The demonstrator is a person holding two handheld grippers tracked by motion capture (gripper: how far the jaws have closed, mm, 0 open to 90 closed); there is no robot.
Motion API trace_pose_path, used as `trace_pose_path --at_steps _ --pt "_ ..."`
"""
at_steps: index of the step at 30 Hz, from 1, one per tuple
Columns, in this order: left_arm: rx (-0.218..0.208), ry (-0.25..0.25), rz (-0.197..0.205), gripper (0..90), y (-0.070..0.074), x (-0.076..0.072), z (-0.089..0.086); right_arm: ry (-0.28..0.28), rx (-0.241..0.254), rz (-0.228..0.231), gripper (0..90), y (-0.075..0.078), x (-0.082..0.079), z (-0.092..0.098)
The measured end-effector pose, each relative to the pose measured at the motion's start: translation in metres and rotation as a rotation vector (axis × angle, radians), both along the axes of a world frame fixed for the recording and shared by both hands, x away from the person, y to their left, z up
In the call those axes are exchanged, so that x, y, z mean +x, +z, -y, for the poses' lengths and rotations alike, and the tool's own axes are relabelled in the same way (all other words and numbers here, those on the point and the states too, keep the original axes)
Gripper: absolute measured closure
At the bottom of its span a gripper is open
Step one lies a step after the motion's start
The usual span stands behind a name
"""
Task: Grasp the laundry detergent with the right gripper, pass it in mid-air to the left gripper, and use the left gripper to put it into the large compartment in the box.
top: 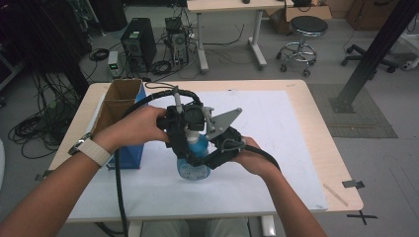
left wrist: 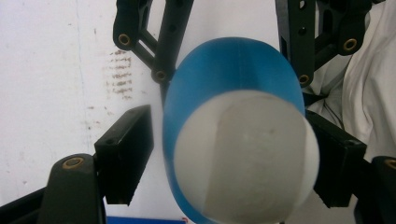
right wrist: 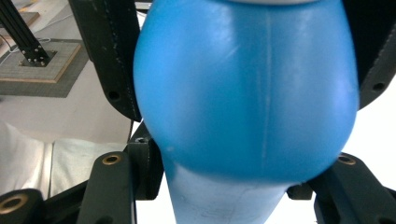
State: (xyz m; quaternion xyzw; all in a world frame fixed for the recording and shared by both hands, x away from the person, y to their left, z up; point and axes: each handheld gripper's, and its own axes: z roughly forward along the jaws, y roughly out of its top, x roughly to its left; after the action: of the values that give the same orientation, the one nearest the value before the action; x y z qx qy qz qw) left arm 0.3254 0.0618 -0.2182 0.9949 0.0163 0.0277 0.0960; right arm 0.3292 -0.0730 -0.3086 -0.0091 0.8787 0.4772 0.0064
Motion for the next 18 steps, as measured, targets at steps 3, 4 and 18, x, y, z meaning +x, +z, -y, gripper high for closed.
trace_pose_path --at_steps 3,4,18 --pt "0.004 -0.002 -0.004 27.2 -0.0005 0.0005 -0.0003 0.000 0.001 0.000 43.8 0.0001 0.0000 -0.0001" --pt "0.006 -0.003 -0.006 27.4 -0.0007 0.0004 -0.0003 0.000 0.000 0.000 43.8 0.0002 0.0000 -0.0002" --pt "-0.003 -0.022 -0.030 37.7 -0.0010 -0.0007 0.0000 0.002 -0.010 -0.001 43.9 -0.0001 -0.0022 -0.0007"
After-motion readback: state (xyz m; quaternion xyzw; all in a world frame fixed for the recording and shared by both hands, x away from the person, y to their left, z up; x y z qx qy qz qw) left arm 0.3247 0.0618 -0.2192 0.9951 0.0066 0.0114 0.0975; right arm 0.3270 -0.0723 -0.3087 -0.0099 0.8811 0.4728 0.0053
